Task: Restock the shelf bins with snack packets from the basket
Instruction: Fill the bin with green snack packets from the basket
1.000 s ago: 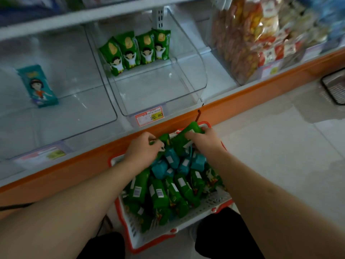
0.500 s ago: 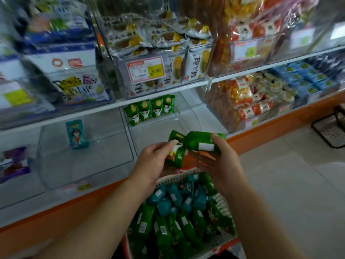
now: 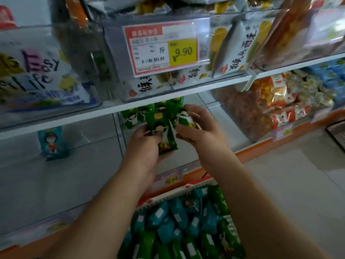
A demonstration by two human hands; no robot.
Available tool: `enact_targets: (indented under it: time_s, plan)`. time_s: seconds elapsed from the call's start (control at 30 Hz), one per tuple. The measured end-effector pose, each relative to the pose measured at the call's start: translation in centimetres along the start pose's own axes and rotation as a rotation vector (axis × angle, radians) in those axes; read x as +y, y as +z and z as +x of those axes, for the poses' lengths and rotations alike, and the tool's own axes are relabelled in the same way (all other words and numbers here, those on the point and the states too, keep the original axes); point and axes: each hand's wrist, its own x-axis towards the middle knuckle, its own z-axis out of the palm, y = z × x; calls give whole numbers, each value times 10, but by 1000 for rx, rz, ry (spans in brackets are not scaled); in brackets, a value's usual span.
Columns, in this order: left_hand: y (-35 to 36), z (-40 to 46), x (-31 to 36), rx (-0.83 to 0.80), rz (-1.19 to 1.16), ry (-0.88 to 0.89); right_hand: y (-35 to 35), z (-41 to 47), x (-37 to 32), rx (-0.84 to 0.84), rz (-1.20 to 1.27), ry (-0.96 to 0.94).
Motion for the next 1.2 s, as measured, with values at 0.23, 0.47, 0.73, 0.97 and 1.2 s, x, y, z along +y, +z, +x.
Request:
enact_targets:
  time_s: [0.23,0.47,0.73,0.97,1.2]
  plan:
    - [7,30,10,83,104,59,10,30,6,-126,-338,-81]
    - [12,55,-2,261,333,110,23,64,22,-95,-507,-64]
    - [19,87,2,390,434,95,54,98,46,27,-620,-148]
    - [27,81,22,530,430,15,67,97,50,-88,-562,-31]
    - [35,68,16,523,302,20,64,96,45,-119,-431,-35]
